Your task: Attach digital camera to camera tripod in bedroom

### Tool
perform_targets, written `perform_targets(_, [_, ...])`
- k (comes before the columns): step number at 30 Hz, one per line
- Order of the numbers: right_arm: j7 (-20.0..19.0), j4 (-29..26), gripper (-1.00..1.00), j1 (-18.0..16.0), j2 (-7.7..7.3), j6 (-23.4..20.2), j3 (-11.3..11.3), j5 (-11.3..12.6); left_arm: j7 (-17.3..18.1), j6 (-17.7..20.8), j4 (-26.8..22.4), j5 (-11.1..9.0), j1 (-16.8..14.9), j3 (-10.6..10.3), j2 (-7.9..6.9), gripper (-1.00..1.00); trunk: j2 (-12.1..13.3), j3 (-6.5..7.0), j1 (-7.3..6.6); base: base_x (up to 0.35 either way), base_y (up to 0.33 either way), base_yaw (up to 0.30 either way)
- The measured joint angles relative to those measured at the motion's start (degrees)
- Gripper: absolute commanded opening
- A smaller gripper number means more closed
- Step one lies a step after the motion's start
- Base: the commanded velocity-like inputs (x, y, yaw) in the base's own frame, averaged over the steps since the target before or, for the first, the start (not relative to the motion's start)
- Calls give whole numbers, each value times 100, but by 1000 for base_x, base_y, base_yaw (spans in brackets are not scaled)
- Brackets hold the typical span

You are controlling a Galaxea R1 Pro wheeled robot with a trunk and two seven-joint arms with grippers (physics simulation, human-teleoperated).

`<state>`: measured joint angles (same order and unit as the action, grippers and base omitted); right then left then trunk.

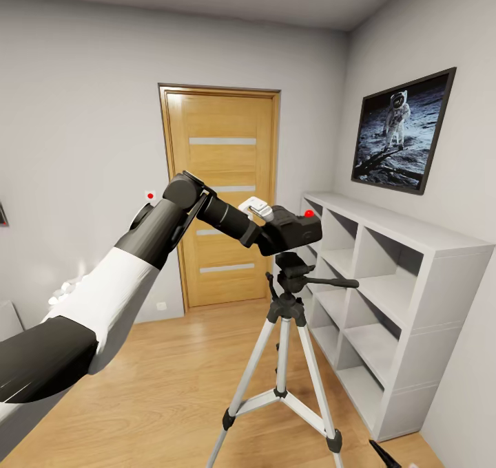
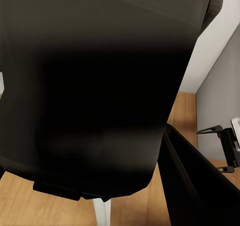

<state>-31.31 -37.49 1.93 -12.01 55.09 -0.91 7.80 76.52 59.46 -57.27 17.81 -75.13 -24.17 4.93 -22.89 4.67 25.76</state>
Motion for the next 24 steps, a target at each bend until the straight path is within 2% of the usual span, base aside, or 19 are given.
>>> perform_targets(5, [-5, -208, 100, 0, 0, -75, -1, 3, 0, 0, 0, 1, 0, 1, 0, -100, 0, 0, -1, 70, 0, 0])
perform_targets(7, [-12, -290, 100, -2, 0, -269, -3, 6, 0, 0, 0, -1, 0, 2, 1, -100, 0, 0, -1, 135, 0, 0])
perform_targets(9, [-136, -369, 100, 0, 0, -452, 0, 8, 0, 0, -4, 2, 0, 1, 1, -100, 1, 0, -1, 86, 0, 0])
perform_targets(14, [-452, -450, 100, -2, 2, -576, 5, 11, 0, 0, -8, 1, 0, -4, 4, -100, 0, 0, 0, 27, 0, 0])
perform_targets(20, [-549, -564, 100, -2, 6, -626, 7, 12, 0, 0, -16, 0, 0, -5, 7, -100, 0, 0, 0, 5, 0, 0])
perform_targets(22, [-559, -648, 100, -2, 12, -733, 5, 12, 0, 0, -17, -3, 0, -6, 28, -100, 0, 0, 0, 1, 0, 0])
perform_targets(23, [-576, -789, 100, -2, 16, -1102, 4, 13, -5, 1, -18, -14, 0, -7, 69, -100, 0, 0, 0, 0, 0, 0])
perform_targets(24, [-581, -875, 100, -2, 17, -1268, 4, 13, -7, 0, -18, -6, 0, -10, 89, -100, 0, 0, 0, 0, 0, 0])
